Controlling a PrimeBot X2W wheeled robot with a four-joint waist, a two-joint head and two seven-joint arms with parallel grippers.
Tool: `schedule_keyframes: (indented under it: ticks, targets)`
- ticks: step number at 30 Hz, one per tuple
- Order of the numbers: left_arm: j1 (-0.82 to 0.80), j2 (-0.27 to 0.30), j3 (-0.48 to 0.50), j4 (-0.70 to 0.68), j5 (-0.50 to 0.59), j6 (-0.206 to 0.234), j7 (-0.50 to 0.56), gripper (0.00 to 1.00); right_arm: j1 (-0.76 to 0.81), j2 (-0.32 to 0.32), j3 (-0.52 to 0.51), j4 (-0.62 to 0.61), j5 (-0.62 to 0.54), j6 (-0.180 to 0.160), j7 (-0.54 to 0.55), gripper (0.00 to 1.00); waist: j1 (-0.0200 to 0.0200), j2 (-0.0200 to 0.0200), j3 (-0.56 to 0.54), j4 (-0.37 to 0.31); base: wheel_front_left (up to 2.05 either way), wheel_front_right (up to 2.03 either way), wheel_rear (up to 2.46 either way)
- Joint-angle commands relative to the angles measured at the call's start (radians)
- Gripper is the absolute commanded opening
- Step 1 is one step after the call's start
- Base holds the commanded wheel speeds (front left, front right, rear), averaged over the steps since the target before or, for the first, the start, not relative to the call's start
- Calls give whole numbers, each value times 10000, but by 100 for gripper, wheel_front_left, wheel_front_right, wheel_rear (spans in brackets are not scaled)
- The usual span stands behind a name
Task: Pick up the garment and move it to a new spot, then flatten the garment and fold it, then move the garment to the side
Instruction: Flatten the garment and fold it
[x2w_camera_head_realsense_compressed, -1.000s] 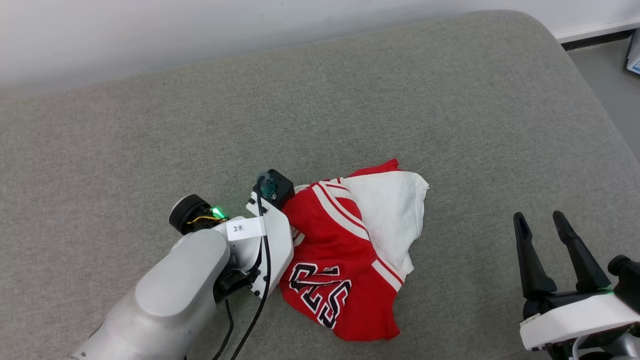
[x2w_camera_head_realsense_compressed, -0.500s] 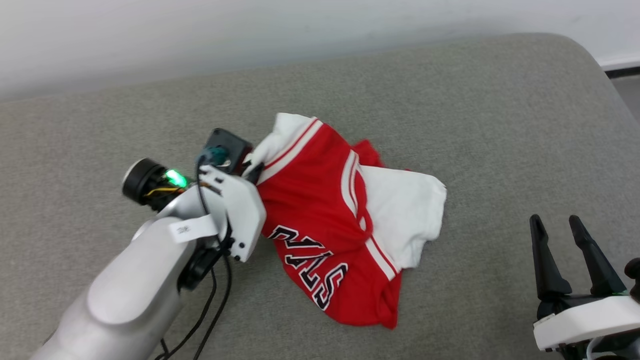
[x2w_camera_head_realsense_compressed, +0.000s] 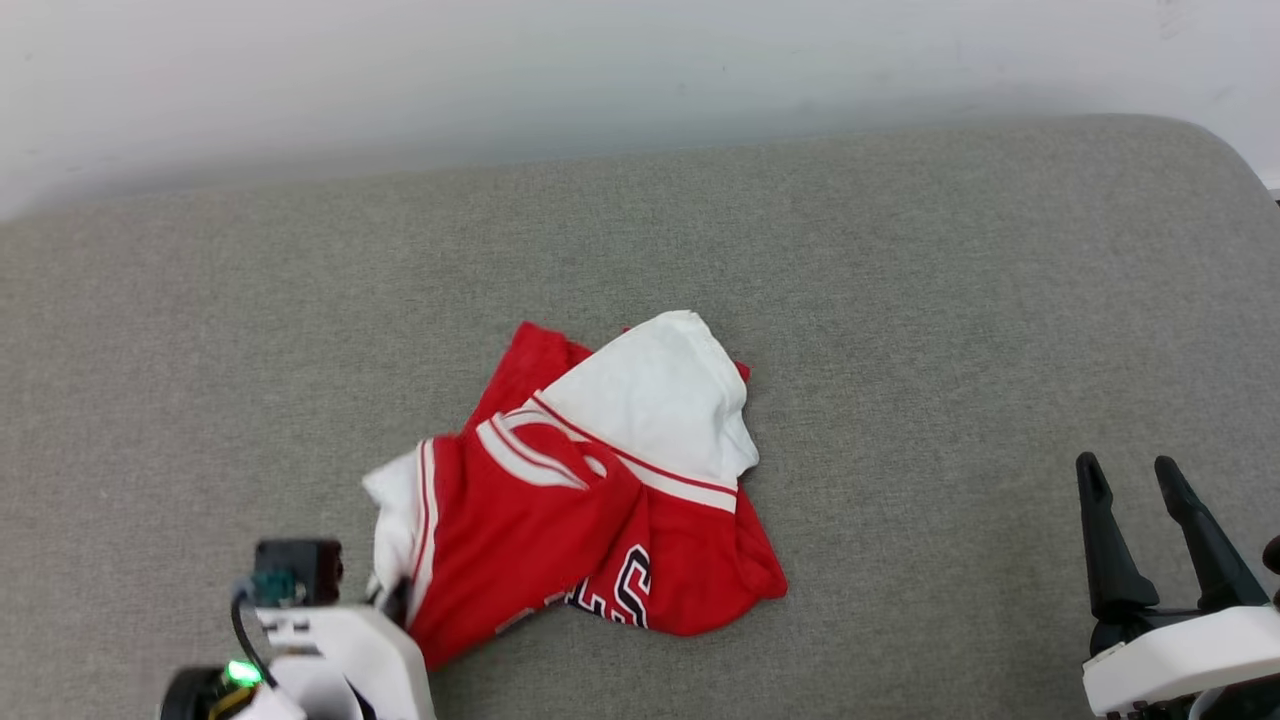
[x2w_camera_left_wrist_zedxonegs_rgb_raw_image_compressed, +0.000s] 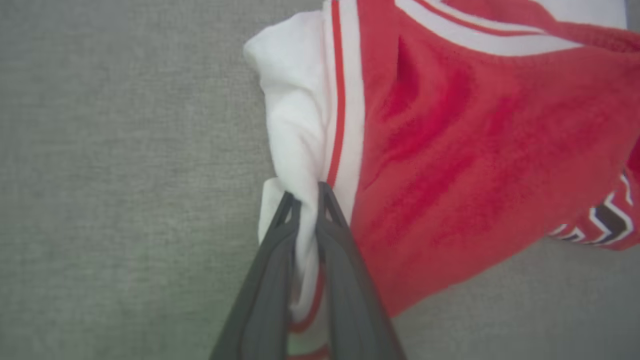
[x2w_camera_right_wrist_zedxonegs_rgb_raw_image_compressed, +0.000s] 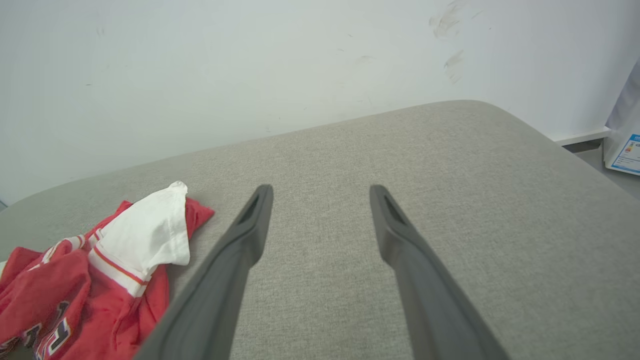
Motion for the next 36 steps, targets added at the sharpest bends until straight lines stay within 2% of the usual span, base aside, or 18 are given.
schedule_keyframes:
  ticks: [1, 7, 8, 9, 10, 18, 24, 30, 36]
  targets:
    - [342, -156, 28, 24, -134, 68, -176, 0, 86, 19, -30, 18, 22, -7, 18, 100, 0, -1, -13, 39, 0, 0, 0]
    - [1256, -689, 17, 368, -504, -7, -877, 0, 129, 18, -39, 34, -46, -7, 120, 100, 0, -1, -150, 78, 0, 0, 0]
    - [1262, -742, 34, 361, -473, -32, -1043, 32, 137, 18, -64, 17, -72, -7, 144, 100, 0, -1, -170, 97, 0, 0, 0]
    - [1228, -794, 48, 333, -428, -71, -1212, 93, 138, 18, -78, -2, -90, -7, 181, 100, 0, -1, -186, 113, 0, 0, 0]
    - [1137, -801, 71, 297, -325, -73, -1418, 100, 137, 18, -96, -16, -98, -7, 190, 100, 0, -1, -208, 134, 0, 0, 0]
    - [551, -846, 514, -142, 541, 39, -3482, 100, -48, 18, -132, 152, -20, -7, 603, 100, 0, -1, -440, 291, 0, 0, 0]
    - [273, -901, 643, -618, 902, 137, -4237, 100, -562, -24, -95, 872, 134, -7, 1604, 100, 0, -1, -430, 643, 0, 0, 0]
    - [19, -1003, 668, -1057, 1156, 303, -4478, 100, -1391, -749, 612, 1830, 805, -7, 2952, 100, 0, -1, -180, 1315, 0, 0, 0]
    - [-248, -1292, 595, -1103, 1177, 201, -4628, 100, -2783, -1610, 1989, 2493, 1561, -7, 4417, 100, 0, -1, 283, 2046, 0, 0, 0]
